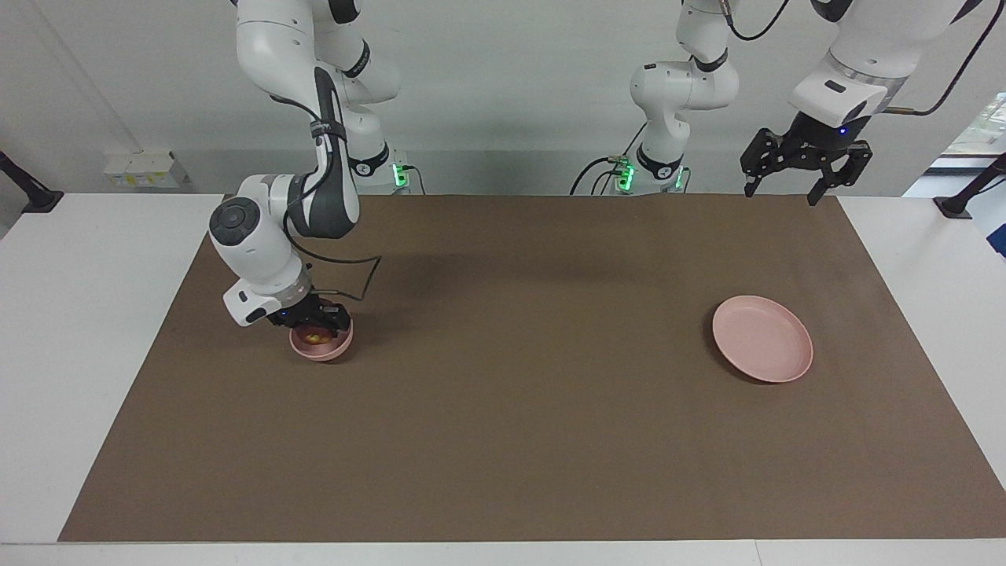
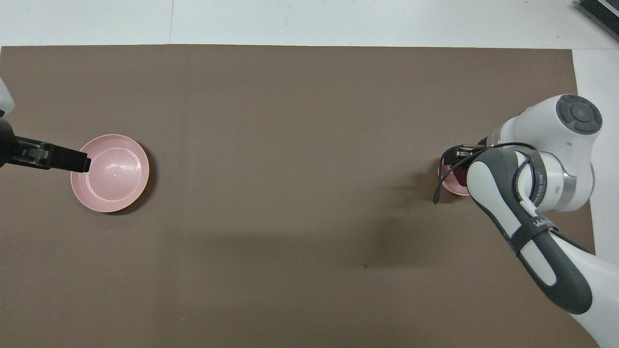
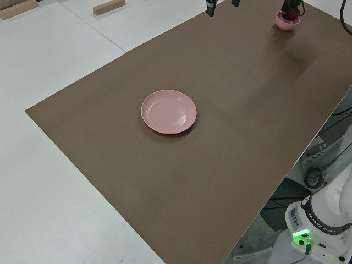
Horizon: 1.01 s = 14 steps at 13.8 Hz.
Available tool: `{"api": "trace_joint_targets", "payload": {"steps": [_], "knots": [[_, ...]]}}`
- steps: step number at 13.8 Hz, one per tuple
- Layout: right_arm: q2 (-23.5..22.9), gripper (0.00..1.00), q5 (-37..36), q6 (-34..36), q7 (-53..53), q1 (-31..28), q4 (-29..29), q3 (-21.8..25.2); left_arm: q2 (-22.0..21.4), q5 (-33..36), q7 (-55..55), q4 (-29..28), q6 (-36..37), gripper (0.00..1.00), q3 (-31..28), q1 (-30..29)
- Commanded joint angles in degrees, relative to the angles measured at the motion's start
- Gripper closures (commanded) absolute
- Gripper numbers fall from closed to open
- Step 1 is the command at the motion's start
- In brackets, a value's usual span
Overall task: Move apple from plate to bowl
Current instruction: 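Lower the apple into the pink bowl with the right gripper while the left retracts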
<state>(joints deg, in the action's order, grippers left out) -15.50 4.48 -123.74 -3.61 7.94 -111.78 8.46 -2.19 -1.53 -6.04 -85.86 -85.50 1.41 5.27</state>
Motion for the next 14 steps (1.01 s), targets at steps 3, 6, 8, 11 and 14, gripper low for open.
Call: {"api": "trace_joint_targets", "payload": {"steps": [3, 6, 8, 11, 14], "knots": [[1.00, 0.00, -1.23, -0.98, 0.27, -0.65, -1.60, -0.72, 2.19, 0.82, -0.73, 4.56, 4.20, 0.00, -1.59, 1.06], [1.87, 0.00, -1.05, 0.68, 0.18, -0.56, 0.50, -0.72, 1.84, 1.09, -0.47, 4.38, 3.94, 0.00, -1.32, 1.06], [3.80, 0.00, -0.96, 4.98, 0.00, -0.03, 3.92, -0.63, 1.40, 1.09, -0.73, 4.04, 4.20, 0.00, -1.24, 0.18], [7.32, 0.00, -1.40, 12.71, -0.09, -0.47, 9.29, -0.46, 1.05, 0.91, -0.64, 3.42, 4.90, 0.00, -1.15, 0.09], [12.67, 0.00, -5.60, 19.12, -1.05, -0.03, 11.23, -0.37, 0.96, 0.91, -0.29, 3.42, 4.90, 0.00, -1.23, -0.61]]}}
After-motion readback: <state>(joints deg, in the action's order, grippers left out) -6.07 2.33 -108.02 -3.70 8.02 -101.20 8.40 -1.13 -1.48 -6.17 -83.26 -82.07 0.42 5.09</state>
